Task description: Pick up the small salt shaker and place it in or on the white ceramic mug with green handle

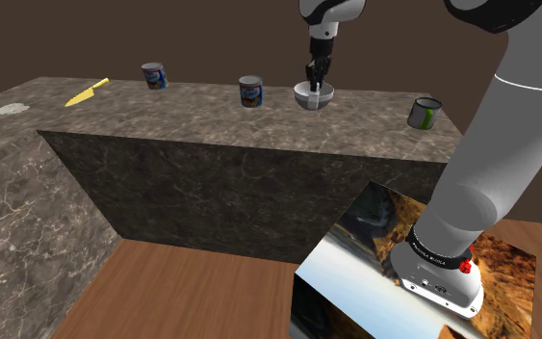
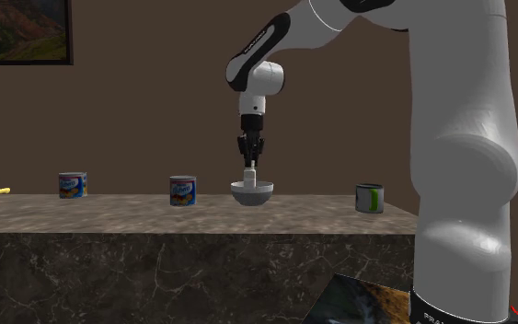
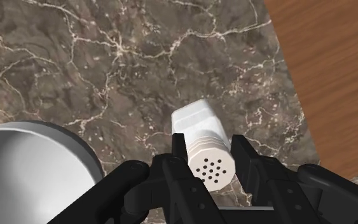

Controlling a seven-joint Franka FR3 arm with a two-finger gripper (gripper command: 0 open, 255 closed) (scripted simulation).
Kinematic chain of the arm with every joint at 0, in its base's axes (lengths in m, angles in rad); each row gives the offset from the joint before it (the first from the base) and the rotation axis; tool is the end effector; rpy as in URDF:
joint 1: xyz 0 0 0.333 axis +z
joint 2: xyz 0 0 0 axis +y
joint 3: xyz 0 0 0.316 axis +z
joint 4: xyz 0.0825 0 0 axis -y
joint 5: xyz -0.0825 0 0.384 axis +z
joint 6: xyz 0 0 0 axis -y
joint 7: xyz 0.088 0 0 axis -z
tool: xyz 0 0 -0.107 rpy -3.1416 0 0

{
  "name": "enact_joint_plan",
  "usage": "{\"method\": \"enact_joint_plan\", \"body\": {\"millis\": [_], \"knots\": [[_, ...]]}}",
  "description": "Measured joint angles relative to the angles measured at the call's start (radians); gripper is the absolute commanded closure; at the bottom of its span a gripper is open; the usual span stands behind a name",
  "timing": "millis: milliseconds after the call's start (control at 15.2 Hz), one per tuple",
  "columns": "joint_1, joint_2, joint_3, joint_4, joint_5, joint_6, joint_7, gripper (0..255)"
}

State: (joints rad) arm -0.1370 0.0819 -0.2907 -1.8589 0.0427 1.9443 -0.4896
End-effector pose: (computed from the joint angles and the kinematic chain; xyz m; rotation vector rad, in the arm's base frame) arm 0.5340 -0.2360 0.4745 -3.1291 -0.0743 -0.0213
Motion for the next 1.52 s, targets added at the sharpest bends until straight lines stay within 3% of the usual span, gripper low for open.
{"method": "enact_joint_plan", "body": {"millis": [792, 1518], "knots": [[0.001, -0.020, 0.000, 0.134, -0.008, -0.153, 0.009, 255], [-0.100, -0.140, -0.101, 0.036, -0.048, -0.172, -0.184, 255]]}}
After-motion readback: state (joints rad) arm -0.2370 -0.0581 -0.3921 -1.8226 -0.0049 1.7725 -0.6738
